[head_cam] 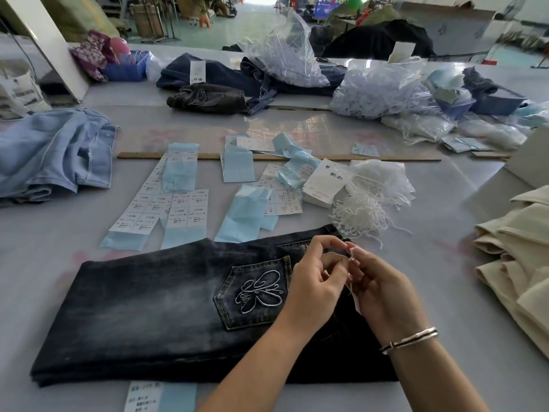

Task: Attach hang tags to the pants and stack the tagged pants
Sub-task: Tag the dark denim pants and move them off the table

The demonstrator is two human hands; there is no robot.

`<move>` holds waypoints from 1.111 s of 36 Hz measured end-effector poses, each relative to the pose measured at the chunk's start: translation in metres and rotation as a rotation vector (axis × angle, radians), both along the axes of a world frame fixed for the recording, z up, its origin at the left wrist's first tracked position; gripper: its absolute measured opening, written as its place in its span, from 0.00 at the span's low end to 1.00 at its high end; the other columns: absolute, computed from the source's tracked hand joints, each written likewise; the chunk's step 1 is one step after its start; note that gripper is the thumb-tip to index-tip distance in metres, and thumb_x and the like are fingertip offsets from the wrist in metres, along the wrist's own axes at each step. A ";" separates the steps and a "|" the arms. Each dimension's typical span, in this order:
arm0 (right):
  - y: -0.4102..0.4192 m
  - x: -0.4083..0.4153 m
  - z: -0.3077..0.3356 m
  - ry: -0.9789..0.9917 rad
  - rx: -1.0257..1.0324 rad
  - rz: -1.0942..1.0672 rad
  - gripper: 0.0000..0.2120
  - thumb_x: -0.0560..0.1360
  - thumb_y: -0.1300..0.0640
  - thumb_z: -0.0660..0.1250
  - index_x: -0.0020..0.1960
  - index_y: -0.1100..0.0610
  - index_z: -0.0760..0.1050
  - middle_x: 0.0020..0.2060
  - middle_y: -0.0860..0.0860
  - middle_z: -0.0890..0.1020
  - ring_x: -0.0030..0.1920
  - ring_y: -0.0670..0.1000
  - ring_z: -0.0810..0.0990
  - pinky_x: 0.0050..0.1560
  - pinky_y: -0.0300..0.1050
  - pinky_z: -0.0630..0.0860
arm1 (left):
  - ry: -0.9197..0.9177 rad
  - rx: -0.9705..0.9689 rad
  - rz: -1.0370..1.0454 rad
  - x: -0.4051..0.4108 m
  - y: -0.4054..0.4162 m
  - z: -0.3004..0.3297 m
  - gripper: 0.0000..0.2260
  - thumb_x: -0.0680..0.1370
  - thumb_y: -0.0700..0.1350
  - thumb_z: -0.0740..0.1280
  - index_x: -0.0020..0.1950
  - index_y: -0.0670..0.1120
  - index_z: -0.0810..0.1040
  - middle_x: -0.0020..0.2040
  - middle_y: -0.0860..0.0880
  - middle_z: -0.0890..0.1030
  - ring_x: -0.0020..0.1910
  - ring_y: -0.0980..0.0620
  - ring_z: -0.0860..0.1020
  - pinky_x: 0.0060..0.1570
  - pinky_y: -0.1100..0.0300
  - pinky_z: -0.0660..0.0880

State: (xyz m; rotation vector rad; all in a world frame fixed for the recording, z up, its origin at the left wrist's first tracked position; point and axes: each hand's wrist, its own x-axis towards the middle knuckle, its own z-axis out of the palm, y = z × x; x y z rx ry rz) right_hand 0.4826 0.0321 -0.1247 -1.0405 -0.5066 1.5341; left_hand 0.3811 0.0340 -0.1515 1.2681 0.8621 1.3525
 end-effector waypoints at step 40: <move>-0.010 -0.009 -0.001 -0.067 0.093 -0.074 0.09 0.64 0.58 0.71 0.42 0.56 0.86 0.34 0.54 0.84 0.32 0.46 0.81 0.32 0.35 0.76 | -0.060 -0.061 0.057 0.006 -0.003 -0.004 0.09 0.79 0.35 0.63 0.50 0.50 0.72 0.36 0.52 0.83 0.36 0.55 0.81 0.45 0.58 0.78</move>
